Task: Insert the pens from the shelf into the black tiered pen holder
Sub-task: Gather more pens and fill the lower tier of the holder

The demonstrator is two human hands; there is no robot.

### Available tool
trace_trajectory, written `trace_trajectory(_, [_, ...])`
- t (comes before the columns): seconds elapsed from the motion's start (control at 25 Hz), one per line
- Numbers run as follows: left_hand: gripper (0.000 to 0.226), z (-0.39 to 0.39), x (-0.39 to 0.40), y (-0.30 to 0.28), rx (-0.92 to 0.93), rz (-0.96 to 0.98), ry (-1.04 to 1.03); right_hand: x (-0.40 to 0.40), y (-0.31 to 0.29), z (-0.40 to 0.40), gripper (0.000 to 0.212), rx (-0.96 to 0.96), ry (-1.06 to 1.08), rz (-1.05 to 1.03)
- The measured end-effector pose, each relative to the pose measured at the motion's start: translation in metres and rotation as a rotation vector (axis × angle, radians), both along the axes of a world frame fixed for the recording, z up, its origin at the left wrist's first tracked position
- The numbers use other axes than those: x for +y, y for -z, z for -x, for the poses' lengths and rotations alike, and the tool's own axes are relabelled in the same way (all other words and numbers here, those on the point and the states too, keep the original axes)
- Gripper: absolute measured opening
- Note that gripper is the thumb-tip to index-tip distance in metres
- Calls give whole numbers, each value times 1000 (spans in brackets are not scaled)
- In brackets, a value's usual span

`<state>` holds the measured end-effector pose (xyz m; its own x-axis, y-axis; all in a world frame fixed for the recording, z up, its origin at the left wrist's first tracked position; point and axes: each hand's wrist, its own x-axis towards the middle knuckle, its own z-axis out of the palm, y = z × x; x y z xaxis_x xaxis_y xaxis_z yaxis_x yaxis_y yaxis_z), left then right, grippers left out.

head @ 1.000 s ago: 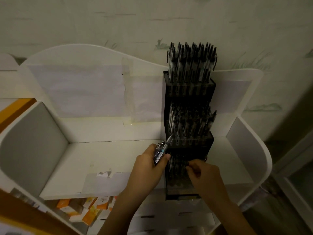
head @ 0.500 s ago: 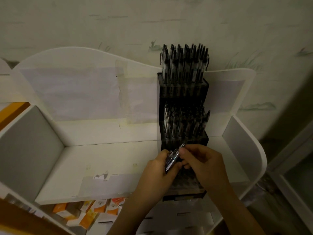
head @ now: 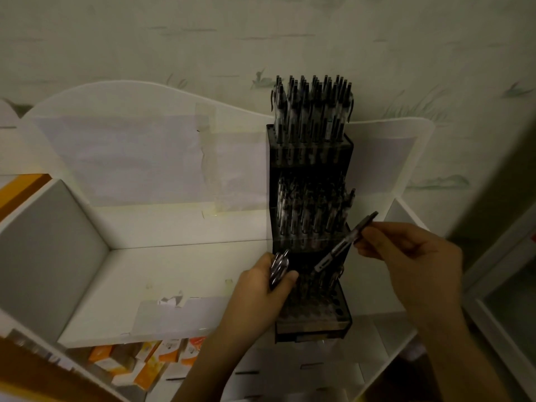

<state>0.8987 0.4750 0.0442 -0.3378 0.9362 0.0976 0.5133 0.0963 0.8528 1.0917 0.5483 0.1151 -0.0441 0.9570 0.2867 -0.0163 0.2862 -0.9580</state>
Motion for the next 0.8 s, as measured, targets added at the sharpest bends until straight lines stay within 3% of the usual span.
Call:
trace_trajectory(0.12, [13, 0, 2, -2, -16, 5, -8, -3, 21, 4, 16, -279, -3, -119])
trace_trajectory(0.28, [9, -1, -2, -4, -29, 6, 2, -4, 62, 17, 12, -437, -2, -279])
trace_trajectory(0.44, [14, 3, -6, 0, -47, 14, -21, 4, 87, 25, 8, -491, -21, -313])
trace_trajectory(0.6, [14, 4, -9, -2, -44, 5, -30, 6, 112, 28, 8, -532, -53, -211])
trace_trajectory(0.8, [8, 2, -10, -3, -107, 41, 30, 10, 111, 28, 1, -561, -70, -176])
